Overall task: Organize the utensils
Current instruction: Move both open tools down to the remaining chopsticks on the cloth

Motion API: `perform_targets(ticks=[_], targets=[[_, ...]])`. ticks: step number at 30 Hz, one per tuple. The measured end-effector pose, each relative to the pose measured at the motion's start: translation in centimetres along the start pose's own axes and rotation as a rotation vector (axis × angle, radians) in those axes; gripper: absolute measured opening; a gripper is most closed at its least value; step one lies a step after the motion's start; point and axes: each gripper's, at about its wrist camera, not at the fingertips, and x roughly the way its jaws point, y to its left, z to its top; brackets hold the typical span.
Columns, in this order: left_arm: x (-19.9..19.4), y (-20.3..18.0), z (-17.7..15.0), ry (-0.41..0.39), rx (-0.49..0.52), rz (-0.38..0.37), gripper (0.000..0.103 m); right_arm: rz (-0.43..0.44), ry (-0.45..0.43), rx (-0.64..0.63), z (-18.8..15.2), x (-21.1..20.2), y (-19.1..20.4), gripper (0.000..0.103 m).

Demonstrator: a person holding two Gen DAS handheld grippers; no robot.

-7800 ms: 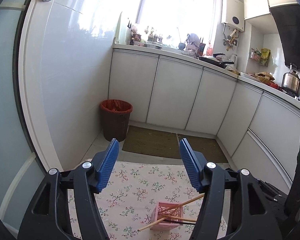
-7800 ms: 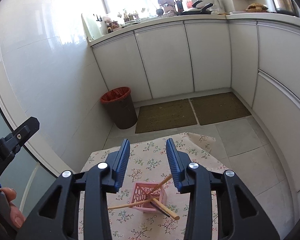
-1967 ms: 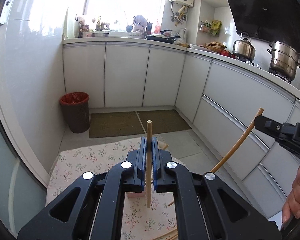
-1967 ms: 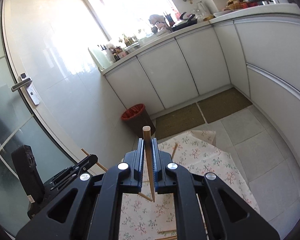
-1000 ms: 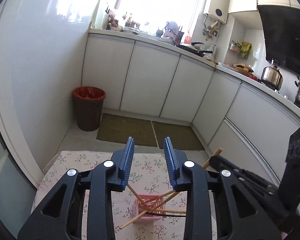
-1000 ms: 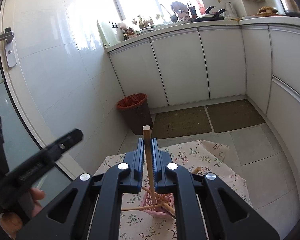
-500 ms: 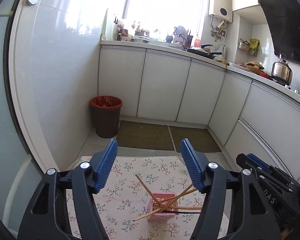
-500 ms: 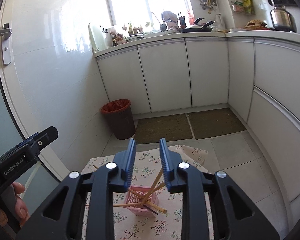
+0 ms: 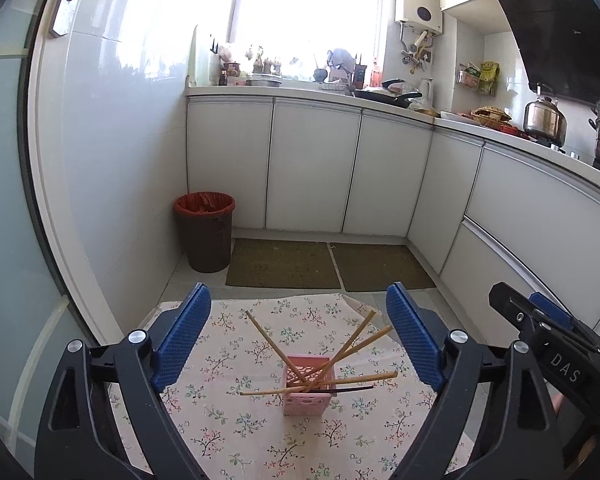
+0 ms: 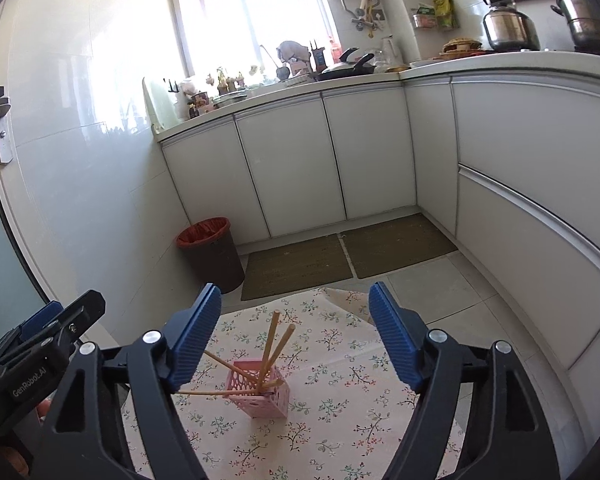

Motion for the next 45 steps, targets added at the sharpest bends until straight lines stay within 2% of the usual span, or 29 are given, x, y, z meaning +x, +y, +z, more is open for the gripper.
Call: perform_targets(ticks=[5,7,11,17,21,24,26,29,32,37,40,45], targets=[[-0.6,-0.6,-0.7,-0.001,0.019,-0.004,0.096,-0.018,-0.016,0.040,-0.8,-1.1,-1.2,0.092],[-0.8,-1.0,-1.1,0.001,0.029,-0.007,0.096,-0.020,-0.008,0.051,-1.3,-1.4,-1.7,0.096],[-0.7,-1.9,-2.7,0.039,0.063,-0.023,0.096,-0.038,0.020,0.053,-2.4,-1.5,-2.6,0.096],[0.7,-3.6,-5.2,0.153,0.140,-0.072,0.096,-0.088,0.084,0.115,-5.3,-1.8,-5.8,0.096],[2.5,-5.1,-7.7,0.287,0.228,-0.131,0.096,-0.138,0.164,0.194,-7.8,-1.6,-9.1,0.096],[4.7,-6.8,-10.5,0.451,0.320,-0.233,0.096,-0.183,0.206,0.271,-9.6,-1.5,-11.8,0.096],[6.4,-8.1,-13.0,0.565,0.386,-0.275,0.096,-0.229,0.237,0.324,-10.6,-1.3,-13.7,0.096],[9.2,-9.7,-16.8,0.710,0.448,-0.288,0.096,-0.277,0.322,0.439,-12.0,-0.5,-16.8,0.096],[12.0,-11.5,-20.4,0.845,0.497,-0.282,0.096,-0.266,0.399,0.567,-13.4,0.3,-19.4,0.096],[15.0,-14.7,-23.8,0.968,0.560,-0.332,0.092,-0.274,0.463,0.687,-15.1,0.8,-21.9,0.096],[16.4,-16.3,-24.7,1.001,0.576,-0.349,0.081,-0.283,0.481,0.749,-15.7,0.8,-23.1,0.096],[18.5,-17.6,-26.0,1.053,0.578,-0.328,0.064,-0.276,0.519,0.810,-16.7,1.2,-24.0,0.096]])
